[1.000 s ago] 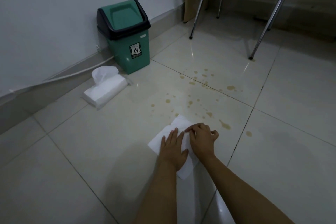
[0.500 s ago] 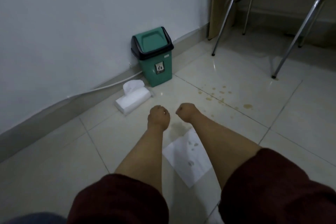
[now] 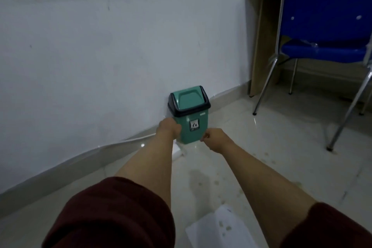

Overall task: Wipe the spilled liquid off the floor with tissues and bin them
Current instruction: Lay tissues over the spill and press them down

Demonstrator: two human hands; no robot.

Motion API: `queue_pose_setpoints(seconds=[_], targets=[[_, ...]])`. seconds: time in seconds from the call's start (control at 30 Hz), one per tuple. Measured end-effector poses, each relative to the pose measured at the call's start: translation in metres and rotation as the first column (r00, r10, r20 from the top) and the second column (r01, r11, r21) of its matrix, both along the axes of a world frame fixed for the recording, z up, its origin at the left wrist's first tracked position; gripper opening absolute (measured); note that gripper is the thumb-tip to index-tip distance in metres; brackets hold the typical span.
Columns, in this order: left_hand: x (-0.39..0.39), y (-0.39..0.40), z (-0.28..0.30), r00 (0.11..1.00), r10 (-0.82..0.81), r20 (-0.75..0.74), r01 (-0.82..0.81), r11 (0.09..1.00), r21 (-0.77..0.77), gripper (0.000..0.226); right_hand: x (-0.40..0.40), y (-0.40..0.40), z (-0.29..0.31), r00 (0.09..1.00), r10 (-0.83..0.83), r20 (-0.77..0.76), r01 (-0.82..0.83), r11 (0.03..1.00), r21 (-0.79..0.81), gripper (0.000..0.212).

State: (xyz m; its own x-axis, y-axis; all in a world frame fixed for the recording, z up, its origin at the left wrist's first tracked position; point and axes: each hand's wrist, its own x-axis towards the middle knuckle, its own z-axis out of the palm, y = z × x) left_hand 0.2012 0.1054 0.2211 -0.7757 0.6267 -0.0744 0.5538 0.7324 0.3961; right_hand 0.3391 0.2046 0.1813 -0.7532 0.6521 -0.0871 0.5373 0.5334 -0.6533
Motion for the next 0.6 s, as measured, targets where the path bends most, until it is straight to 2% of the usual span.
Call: queue_pose_setpoints(seconds=[0.17,0.33,0.43,0.6], targets=[[-0.038,-0.001,0.004,0.997,-0.077,-0.018,0.075,0.992,-0.1,0.036,-0.017,0.002,-0.014,1.0,0.019,-0.025,-0.019,1.0,-0.016,0.023],[-0.095,-0.02,-0.014,1.0,0.0,0.03,0.01,0.948,-0.319,0.046,-0.041,-0.009,-0.046,0.997,0.039,0.065,-0.039,0.999,-0.003,0.026],[-0.125,-0.014,-0.015,0.995,0.028,0.096,0.004,0.95,-0.313,0.052,-0.065,-0.015,-0.059,0.991,0.05,0.123,-0.05,0.999,-0.003,0.028],[-0.16,0.007,-0.055,0.992,-0.071,0.101,0.097,0.953,-0.287,0.047,-0.109,-0.021,-0.074,0.987,0.044,0.152,-0.044,0.999,-0.006,0.027]])
